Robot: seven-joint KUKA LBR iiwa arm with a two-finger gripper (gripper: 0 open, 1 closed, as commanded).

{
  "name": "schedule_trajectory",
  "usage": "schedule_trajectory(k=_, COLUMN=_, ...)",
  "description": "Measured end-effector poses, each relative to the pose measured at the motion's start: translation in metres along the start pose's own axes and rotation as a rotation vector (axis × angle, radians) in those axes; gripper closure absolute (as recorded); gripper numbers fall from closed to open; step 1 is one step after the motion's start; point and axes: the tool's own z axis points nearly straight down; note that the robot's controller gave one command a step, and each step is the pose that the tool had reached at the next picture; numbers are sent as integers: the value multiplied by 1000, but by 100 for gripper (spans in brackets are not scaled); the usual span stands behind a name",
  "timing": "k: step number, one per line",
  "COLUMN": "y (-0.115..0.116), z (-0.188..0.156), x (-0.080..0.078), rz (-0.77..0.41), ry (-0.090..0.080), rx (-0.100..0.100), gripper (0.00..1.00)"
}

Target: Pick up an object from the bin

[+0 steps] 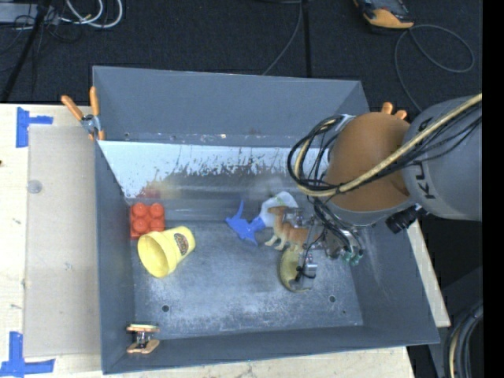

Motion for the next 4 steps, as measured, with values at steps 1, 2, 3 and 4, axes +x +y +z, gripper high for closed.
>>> schedule_trajectory(k=1, y=0, z=-4, x=-2, rz=0, ry=-8, rx=0, gripper=0)
schedule_trajectory(k=2, y=-2, z=8, x=-3, rz=-98, ry=-9, rx=0, gripper=0)
schedule_trajectory(k=3, y=-34, z=54, x=-15, rz=-167, ry=-5, rx=0, gripper=100)
schedule_trajectory(k=4, y=-34, z=54, x=-15, rz=-167, ry=-5, rx=-1, gripper=100)
